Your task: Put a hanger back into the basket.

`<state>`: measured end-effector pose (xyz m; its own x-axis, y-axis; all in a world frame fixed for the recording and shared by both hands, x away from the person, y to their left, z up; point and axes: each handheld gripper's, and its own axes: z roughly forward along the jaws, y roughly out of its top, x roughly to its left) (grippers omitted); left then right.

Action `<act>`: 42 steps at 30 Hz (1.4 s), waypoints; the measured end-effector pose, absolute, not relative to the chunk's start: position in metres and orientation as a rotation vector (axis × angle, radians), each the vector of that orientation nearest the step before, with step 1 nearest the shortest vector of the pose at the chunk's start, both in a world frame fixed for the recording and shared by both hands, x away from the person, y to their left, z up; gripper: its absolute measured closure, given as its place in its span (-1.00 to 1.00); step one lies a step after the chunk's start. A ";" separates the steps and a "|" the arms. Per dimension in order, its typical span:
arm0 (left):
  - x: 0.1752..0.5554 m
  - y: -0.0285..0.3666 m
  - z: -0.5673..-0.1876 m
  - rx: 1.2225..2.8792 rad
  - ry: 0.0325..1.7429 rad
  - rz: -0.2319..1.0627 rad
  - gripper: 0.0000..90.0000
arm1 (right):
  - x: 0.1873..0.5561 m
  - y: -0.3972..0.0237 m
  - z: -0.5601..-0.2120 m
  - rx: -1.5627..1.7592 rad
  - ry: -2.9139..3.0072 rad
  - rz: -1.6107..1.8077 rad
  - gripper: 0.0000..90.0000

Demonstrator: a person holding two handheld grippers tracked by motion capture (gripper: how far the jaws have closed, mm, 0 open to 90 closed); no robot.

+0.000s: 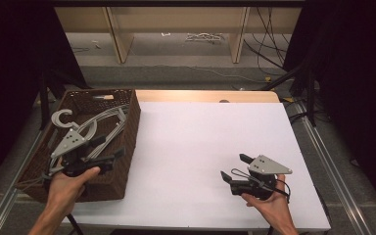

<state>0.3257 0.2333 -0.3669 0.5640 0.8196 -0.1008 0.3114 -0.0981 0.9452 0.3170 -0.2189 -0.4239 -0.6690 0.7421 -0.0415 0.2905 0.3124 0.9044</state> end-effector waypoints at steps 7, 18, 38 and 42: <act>0.317 0.210 -0.371 1.686 0.887 0.553 -0.62 | 0.316 -0.218 -0.425 0.906 2.127 1.326 -0.62; 0.305 0.187 -0.397 1.687 0.800 0.511 -0.64 | 0.313 -0.214 -0.424 0.904 2.124 1.332 -0.62; 0.286 0.171 -0.431 1.757 0.698 0.578 -0.64 | 0.297 -0.209 -0.430 0.890 2.105 1.377 -0.63; 0.282 0.167 -0.436 1.787 0.676 0.579 -0.64 | 0.289 -0.210 -0.434 0.893 2.105 1.381 -0.64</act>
<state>0.2819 0.1670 -0.4364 0.7191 0.6925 0.0582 0.1646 -0.2511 0.9539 0.2892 -0.2098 -0.4339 -0.6800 0.7326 -0.0302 0.2639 0.2830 0.9221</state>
